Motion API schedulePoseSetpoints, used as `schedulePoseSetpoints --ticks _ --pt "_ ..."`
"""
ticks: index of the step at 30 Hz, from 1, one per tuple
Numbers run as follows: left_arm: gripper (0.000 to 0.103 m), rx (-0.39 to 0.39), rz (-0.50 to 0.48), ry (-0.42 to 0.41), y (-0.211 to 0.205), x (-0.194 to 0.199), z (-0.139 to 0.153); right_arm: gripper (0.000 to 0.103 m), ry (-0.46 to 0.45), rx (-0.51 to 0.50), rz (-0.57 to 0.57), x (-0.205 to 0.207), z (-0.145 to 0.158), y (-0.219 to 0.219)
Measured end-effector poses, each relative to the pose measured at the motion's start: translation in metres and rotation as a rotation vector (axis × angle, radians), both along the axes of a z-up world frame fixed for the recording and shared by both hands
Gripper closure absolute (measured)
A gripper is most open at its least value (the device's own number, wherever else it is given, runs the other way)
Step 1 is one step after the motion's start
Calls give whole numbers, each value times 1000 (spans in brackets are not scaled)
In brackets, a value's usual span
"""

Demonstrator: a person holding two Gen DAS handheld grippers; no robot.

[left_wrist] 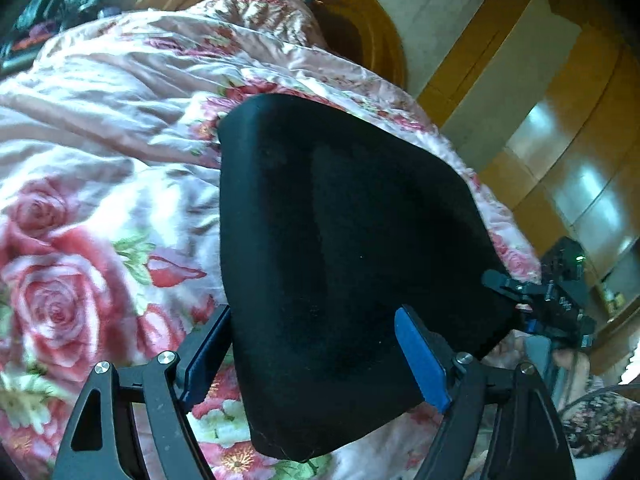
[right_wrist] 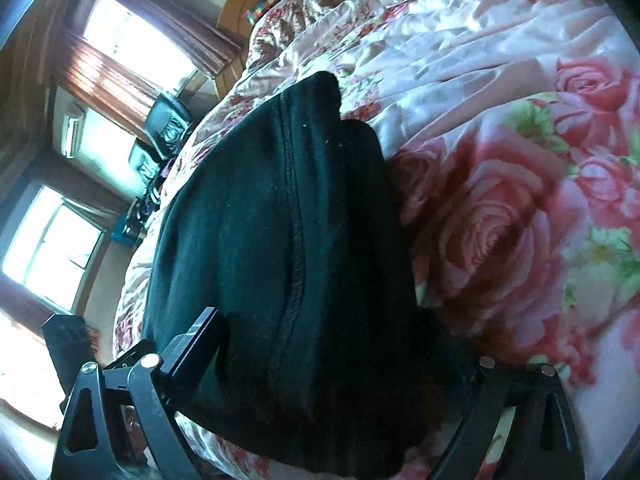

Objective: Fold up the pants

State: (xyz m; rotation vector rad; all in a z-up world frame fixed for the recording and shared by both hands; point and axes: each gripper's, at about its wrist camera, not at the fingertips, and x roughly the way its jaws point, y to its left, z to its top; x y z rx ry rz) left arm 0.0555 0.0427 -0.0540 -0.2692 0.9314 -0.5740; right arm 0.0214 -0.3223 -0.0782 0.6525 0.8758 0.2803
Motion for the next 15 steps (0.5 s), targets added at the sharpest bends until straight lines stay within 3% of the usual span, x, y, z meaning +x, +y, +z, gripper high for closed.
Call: schedulePoseSetpoints --ticks 6,15 --pt "20 -122 -30 86 7 7 -16 6 -13 -6 14 4 0 5" --pt "16 -172 -68 107 -5 15 -26 5 -19 -10 23 4 0 7"
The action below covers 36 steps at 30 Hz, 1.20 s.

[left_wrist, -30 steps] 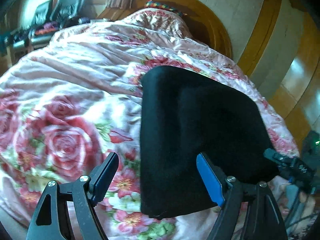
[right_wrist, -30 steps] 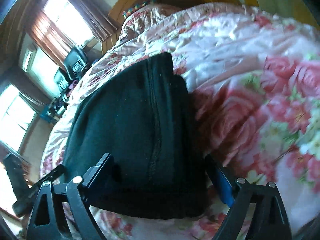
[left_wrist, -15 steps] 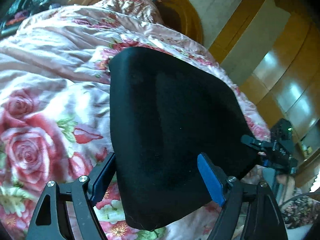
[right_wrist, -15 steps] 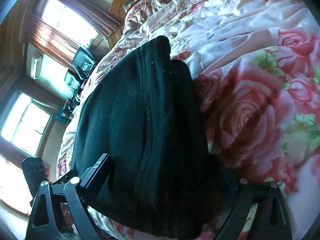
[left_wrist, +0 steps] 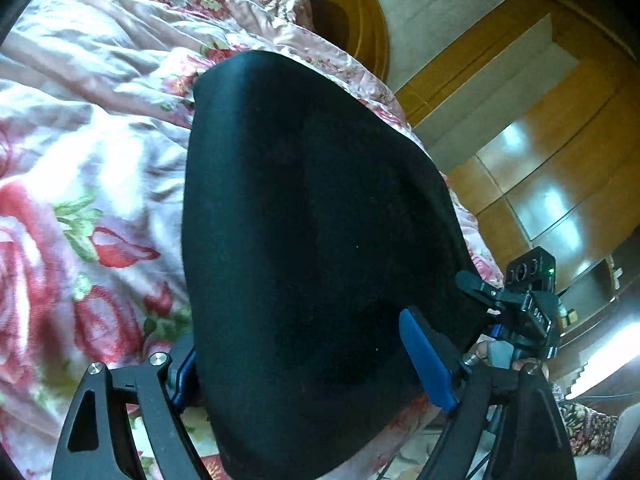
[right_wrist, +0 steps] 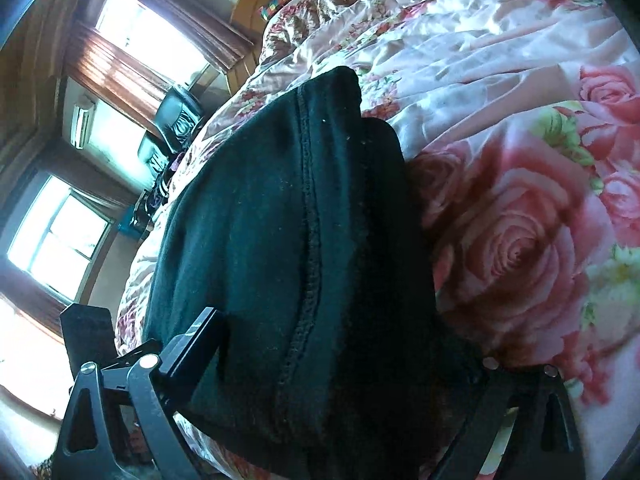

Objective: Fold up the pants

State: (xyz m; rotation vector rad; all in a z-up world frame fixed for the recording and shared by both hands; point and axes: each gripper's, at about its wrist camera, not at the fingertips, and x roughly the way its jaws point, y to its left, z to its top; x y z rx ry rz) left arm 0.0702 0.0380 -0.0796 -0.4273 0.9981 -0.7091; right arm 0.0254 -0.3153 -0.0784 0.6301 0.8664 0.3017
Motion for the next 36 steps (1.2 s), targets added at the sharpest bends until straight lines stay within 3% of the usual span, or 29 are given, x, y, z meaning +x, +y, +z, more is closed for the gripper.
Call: schedulePoseSetpoints --ticks 3,5,8,13,17,24,36 --pt "16 19 11 -6 -7 0 -2 7 -6 -32 15 5 1 5" --pt "30 64 4 -49 -15 -6 4 12 -25 -66 23 5 5 8" --pt "41 159 15 -157 -27 -22 21 33 -78 -108 42 1 16 13" --pt "51 267 41 -290 -45 -43 45 45 -125 -159 40 -3 31 20" --pt "53 297 54 -378 -54 -54 66 47 -168 -167 30 -5 43 21" --pt "53 303 79 -418 -55 -53 82 48 -204 -171 20 -6 54 21" --pt "54 327 118 -504 -67 -9 109 50 -320 -221 32 36 93 26"
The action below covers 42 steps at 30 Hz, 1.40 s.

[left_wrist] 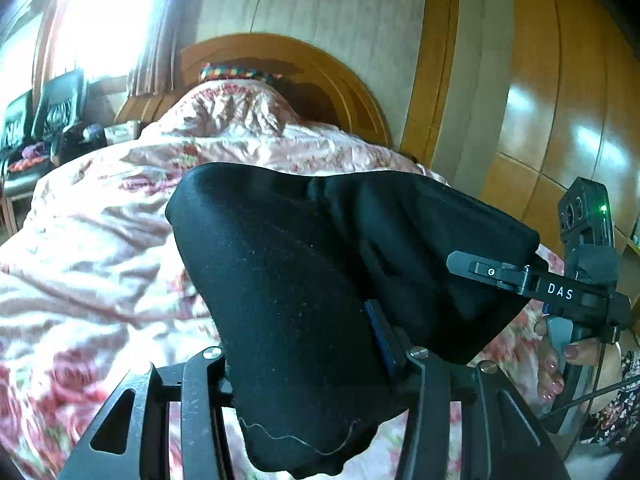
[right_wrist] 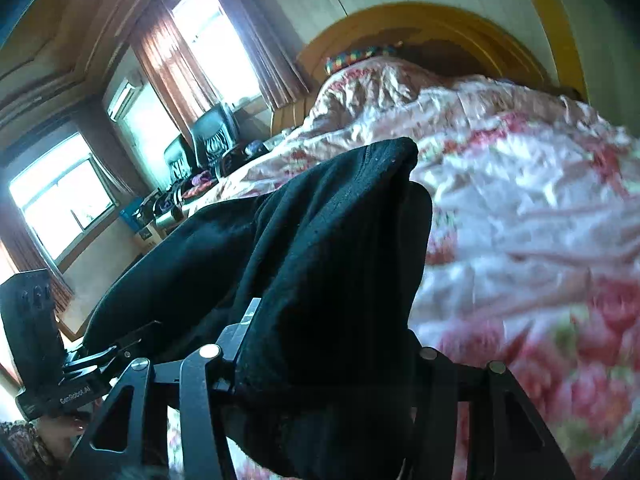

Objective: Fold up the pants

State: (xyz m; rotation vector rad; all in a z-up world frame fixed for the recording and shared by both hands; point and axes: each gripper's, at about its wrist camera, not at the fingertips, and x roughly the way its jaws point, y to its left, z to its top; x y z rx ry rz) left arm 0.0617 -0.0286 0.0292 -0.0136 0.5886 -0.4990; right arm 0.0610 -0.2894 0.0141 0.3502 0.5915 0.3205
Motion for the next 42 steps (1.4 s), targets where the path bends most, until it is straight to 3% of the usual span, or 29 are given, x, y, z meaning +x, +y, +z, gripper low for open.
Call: schedulePoseSetpoints --ticks 8,16,19,23,24,26,32,39,42 --pt "54 81 44 -40 -12 67 0 50 -28 -53 -17 73 7 2" --pt "52 99 69 141 -12 130 -61 48 130 -66 -65 137 -44 -9" --pt "41 89 74 169 -10 137 -81 38 196 -69 -96 147 -70 -18" --pt "14 22 107 232 1 146 -99 28 229 -11 -119 149 -90 -29" --pt "13 -12 114 256 7 147 -104 27 224 -7 -119 148 -93 -30" --pt "13 -29 116 247 10 146 -106 25 215 -8 -121 146 -94 -30" --pt "13 25 188 155 3 111 -99 11 211 -76 -184 127 -82 -23" --pt "13 -29 213 205 16 86 -103 11 186 -55 -283 80 -74 -40" --pt "14 30 211 244 8 82 -105 11 194 -60 -301 65 -70 -40"
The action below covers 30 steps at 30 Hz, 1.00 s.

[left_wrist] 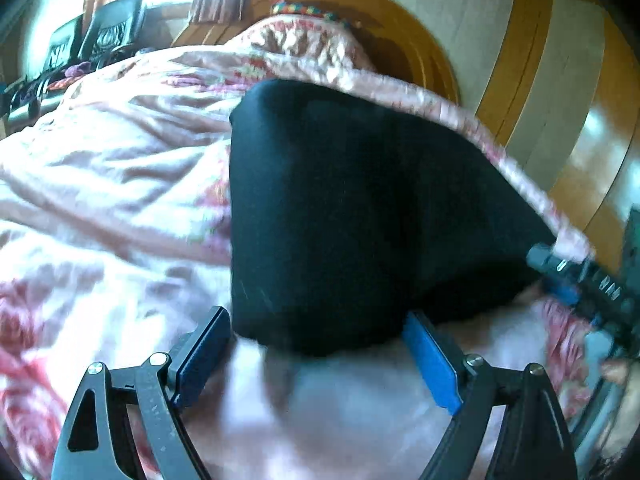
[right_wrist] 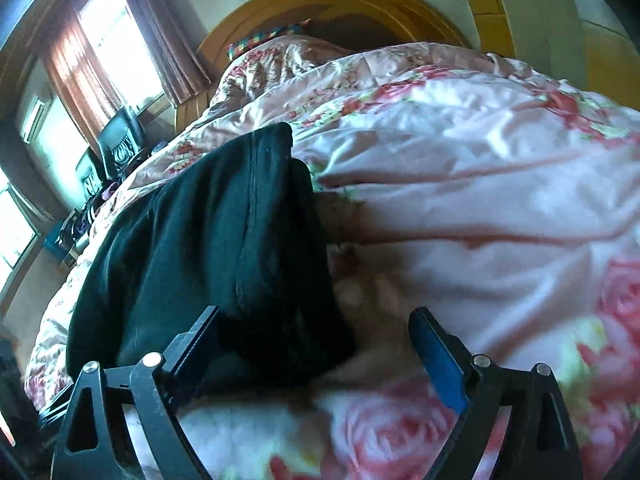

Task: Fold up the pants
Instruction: 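Release the folded pants and pull both tools back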

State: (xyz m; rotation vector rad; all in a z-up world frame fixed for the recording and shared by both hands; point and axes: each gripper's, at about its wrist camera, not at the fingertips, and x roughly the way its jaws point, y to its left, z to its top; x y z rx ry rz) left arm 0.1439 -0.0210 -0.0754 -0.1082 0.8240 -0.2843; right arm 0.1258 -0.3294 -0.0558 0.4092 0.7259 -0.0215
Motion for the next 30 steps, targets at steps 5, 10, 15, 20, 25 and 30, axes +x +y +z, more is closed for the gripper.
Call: schedulePoseSetpoints --ticks 5,10,15,20,25,30 --pt "16 178 -3 -92 -19 -34 3 11 -16 -8 19 -26 9 12" --pt "16 94 71 -48 -7 -47 1 11 20 -18 41 -41 3 27" --pt "16 106 85 -38 -10 -60 3 11 36 -85 70 -52 -3 40" --pt "16 114 113 -6 -12 -74 3 11 28 -97 89 -65 3 49" --pt "16 124 147 18 -8 -84 8 0 9 -182 94 -77 10 61" --pt "16 125 194 23 -1 -94 13 0 -1 -208 92 -87 16 64"
